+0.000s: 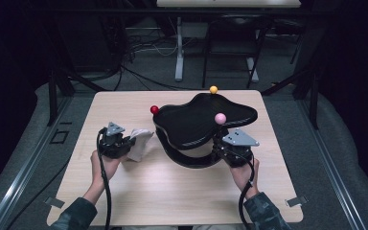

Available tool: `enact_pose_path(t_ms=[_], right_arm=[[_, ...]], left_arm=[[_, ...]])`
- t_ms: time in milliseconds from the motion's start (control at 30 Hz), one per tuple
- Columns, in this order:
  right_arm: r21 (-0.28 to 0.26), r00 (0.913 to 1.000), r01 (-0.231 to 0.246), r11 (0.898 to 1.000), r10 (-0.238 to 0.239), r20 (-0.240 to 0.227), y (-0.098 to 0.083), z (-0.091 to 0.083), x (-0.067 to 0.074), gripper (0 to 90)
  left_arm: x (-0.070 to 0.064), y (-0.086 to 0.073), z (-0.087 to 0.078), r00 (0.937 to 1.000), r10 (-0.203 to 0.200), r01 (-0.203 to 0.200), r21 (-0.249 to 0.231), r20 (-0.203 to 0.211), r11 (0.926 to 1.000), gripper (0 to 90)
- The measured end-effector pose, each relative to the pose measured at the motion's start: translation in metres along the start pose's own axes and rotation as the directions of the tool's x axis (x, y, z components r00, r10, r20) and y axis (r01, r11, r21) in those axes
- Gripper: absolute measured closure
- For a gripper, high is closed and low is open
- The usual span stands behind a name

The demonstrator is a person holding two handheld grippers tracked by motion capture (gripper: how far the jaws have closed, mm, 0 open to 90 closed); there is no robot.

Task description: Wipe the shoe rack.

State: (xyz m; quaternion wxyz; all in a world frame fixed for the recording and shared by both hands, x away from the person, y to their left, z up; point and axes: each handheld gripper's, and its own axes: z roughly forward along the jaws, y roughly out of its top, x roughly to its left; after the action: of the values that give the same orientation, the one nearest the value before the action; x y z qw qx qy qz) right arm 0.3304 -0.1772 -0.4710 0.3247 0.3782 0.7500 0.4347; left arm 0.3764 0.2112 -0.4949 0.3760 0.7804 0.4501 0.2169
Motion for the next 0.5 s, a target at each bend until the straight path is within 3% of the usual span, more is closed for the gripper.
enact_pose_path(t_ms=[300,500], right_arm=[[0.002,1.0,-0.002,1.0,0.002,0.0,0.0,0.0,0.0,75.1],[0.002,1.0,-0.003,1.0,0.003,0.001,0.0,0.0,0.0,75.0]], left_arm=[[0.017,-0.018,-0.041,0.9993,-0.004,0.004,0.003,-0.037,1.0,78.4],[0.032,-0.038,-0.069,0.9961,-0.032,0.033,0.009,-0.082,0.9994,78.4]])
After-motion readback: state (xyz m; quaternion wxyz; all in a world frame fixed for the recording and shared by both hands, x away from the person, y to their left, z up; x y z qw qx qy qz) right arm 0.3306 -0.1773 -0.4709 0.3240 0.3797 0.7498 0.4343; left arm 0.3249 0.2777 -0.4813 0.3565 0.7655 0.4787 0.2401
